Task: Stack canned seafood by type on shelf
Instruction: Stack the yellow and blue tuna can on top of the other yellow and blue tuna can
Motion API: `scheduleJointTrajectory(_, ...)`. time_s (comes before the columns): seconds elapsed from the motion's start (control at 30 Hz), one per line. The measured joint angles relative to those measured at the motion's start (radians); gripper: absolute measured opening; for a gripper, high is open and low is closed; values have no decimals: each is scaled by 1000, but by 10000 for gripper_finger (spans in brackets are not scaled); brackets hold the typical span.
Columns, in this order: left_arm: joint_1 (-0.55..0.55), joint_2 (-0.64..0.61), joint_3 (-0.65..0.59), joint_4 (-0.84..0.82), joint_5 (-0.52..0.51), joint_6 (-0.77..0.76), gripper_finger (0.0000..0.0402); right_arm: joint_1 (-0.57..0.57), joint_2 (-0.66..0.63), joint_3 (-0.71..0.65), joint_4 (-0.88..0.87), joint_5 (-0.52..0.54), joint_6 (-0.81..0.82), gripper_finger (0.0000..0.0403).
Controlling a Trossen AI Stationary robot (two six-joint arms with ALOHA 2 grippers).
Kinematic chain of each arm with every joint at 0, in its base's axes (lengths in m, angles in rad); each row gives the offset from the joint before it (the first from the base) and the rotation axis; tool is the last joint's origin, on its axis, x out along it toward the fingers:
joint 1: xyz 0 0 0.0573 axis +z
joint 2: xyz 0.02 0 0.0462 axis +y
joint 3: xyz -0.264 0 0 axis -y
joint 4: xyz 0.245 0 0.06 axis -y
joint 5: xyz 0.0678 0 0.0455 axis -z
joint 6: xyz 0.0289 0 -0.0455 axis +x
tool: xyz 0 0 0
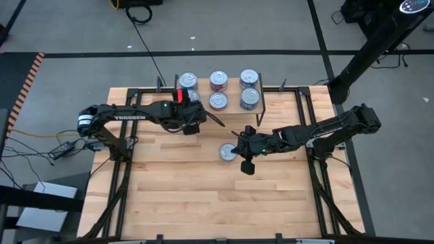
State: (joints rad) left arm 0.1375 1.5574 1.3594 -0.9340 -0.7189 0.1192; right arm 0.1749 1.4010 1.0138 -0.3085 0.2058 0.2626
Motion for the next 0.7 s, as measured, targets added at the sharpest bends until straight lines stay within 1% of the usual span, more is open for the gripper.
scheduleJointTrajectory(0.2,0,0,4,-14,-18,1,189,0,0,0,0,0,0,5)
scheduleJointTrajectory(0.43,5,0,86,-56,-28,4,189,0,0,0,0,0,0,5)
scheduleJointTrajectory(0.6,32,0,100,-67,-27,4,188,0,0,0,0,0,0,5)
scheduleJointTrajectory(0.7,53,2,100,-69,-1,-13,188,0,0,0,0,0,0,5)
